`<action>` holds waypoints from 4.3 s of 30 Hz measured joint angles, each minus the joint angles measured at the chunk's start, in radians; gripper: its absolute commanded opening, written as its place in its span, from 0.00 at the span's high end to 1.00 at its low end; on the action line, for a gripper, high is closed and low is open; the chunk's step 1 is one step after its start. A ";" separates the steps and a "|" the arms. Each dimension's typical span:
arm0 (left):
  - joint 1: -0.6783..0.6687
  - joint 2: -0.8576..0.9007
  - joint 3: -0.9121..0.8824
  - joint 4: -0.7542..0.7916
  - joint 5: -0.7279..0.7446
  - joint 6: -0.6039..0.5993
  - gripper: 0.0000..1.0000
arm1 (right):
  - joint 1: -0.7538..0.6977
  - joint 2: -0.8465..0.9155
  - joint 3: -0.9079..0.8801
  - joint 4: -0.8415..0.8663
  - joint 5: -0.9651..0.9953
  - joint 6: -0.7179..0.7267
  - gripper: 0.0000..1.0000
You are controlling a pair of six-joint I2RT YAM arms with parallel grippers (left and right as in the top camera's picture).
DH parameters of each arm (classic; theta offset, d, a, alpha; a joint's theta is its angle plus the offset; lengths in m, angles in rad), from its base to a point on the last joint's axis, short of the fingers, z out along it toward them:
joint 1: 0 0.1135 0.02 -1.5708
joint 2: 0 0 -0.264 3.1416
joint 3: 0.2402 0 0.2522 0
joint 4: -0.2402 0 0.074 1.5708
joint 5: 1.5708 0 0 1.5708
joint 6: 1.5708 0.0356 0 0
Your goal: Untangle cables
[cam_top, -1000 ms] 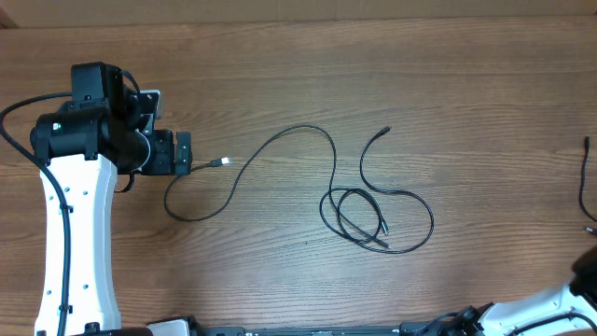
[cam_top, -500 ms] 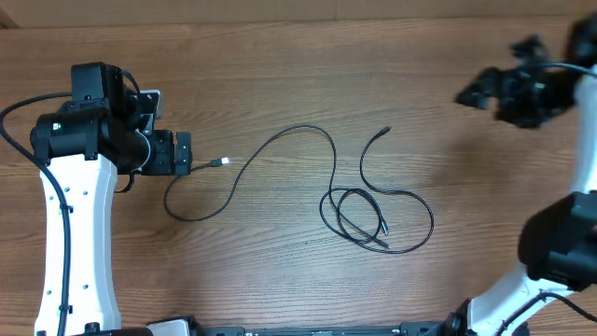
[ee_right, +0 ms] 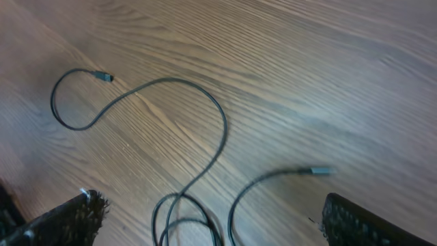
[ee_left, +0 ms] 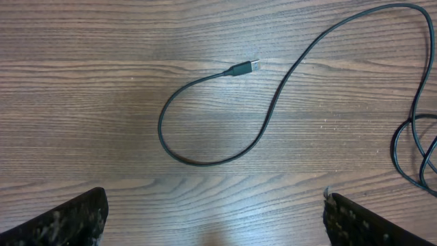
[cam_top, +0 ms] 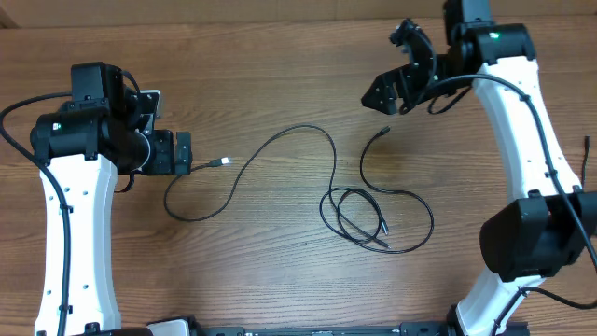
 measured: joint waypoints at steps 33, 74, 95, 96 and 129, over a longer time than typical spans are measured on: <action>0.000 0.000 0.000 0.000 0.000 0.000 0.00 | 0.240 0.425 -0.046 0.268 -0.124 -0.008 0.05; 0.000 0.000 0.000 0.000 0.000 0.000 0.00 | 0.285 0.220 0.612 -0.191 0.343 0.237 0.96; 0.000 0.000 0.000 0.000 0.000 0.000 0.00 | 0.079 -0.113 0.731 -0.065 0.675 0.370 0.96; 0.000 0.000 0.000 0.000 0.000 0.000 0.00 | 0.039 -0.116 0.731 -0.066 0.679 0.388 0.96; 0.000 0.000 0.000 0.000 0.000 0.000 0.00 | -0.925 -0.122 0.731 0.058 0.518 0.611 0.96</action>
